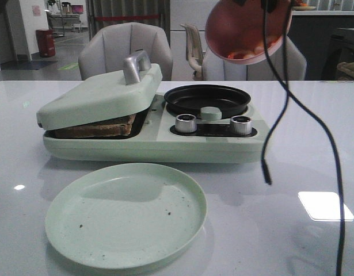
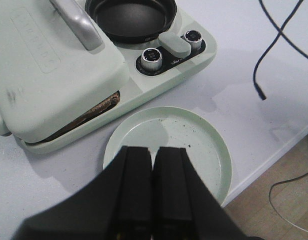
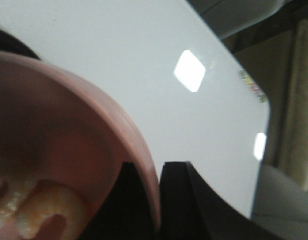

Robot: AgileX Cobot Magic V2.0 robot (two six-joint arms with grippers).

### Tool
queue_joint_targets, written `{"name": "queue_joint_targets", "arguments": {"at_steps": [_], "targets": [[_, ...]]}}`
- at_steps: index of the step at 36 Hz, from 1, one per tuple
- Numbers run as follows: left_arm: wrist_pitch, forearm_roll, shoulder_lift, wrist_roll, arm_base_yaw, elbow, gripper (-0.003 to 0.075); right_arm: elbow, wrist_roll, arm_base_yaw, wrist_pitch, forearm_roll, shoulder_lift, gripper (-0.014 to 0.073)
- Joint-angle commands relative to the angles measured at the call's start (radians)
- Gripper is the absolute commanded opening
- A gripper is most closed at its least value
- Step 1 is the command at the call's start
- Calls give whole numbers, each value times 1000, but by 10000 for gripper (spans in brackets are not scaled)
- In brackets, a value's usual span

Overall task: Make breakfast with bread and shrimp
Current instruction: 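Lift the pink bowl and carry it over the frying pan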

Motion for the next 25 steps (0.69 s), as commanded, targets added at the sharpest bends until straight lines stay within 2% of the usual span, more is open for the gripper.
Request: {"name": "queue_joint_targets", "arguments": {"at_steps": [1, 7, 13, 25], "targets": [[-74, -11, -10, -11, -9, -28, 101, -57, 90, 68, 1, -311, -11, 42], [-74, -11, -10, -11, -9, -28, 101, -57, 183, 141, 49, -633, 56, 42], [-74, -11, -10, -11, -9, -28, 101, -57, 234, 181, 84, -837, 104, 42], [-74, -11, -10, -11, -9, -28, 101, -59, 254, 217, 103, -1037, 132, 42]]}}
